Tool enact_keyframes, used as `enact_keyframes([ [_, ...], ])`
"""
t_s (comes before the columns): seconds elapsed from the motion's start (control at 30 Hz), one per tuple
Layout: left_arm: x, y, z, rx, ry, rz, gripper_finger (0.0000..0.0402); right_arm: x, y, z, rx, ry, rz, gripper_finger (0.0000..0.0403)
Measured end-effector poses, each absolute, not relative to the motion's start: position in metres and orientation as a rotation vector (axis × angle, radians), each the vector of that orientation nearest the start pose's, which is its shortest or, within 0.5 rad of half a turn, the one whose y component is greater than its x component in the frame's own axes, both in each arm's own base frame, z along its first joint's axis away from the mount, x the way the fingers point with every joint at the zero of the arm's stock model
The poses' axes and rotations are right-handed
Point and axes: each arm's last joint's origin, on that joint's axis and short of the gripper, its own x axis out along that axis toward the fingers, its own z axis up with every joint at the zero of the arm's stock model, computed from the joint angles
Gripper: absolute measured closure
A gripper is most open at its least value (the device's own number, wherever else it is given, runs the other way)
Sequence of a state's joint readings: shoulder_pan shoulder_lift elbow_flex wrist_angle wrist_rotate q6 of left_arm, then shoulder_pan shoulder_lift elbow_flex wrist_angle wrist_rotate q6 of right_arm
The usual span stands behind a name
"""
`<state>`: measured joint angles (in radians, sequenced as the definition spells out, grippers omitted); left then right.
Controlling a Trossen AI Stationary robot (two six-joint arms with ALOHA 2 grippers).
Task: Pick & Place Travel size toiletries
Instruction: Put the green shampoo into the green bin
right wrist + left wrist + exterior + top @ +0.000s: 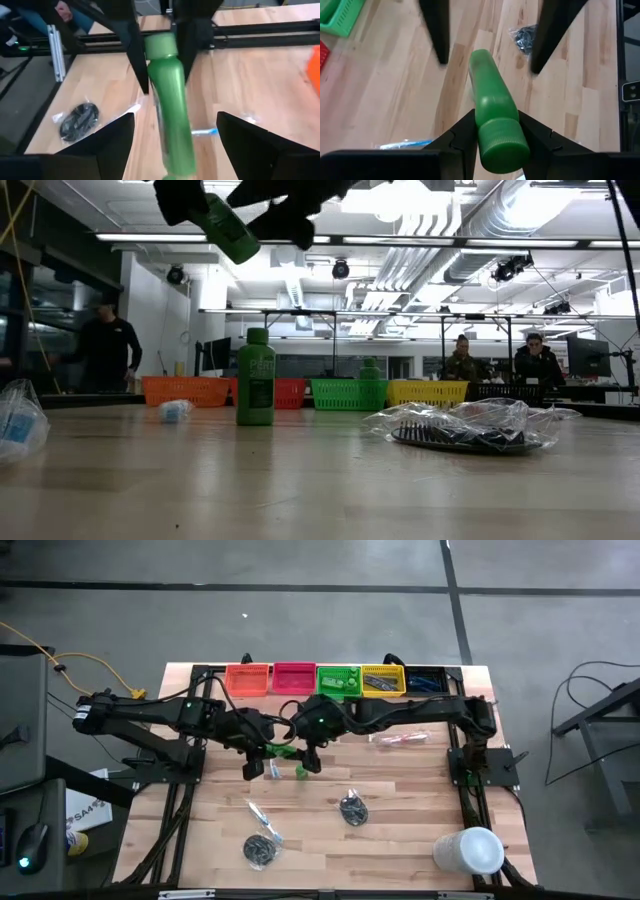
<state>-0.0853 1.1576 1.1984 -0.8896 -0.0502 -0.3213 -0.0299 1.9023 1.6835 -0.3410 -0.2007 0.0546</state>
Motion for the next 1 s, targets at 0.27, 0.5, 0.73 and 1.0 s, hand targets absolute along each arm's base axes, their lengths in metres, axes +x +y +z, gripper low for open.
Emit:
enact_keyframes([
  [0.27, 0.220, -0.017, 0.343, -0.220, 0.839, 0.085, 0.0293, 0.460, 0.000, 0.279, 0.095, 0.556, 0.192, 0.0126],
  [0.5, 0.219, -0.018, 0.343, -0.227, 0.849, 0.070, 0.0293, 0.467, 0.002, 0.283, 0.072, 0.473, 0.165, 0.0158],
  [0.73, 0.219, -0.018, 0.342, -0.232, 0.855, 0.057, 0.0293, 0.465, 0.002, 0.279, 0.062, 0.513, 0.169, 0.0238],
  [1.0, 0.219, -0.019, 0.342, -0.225, 0.858, 0.040, 0.0291, 0.465, 0.003, 0.279, 0.047, 0.519, 0.189, 0.0343],
])
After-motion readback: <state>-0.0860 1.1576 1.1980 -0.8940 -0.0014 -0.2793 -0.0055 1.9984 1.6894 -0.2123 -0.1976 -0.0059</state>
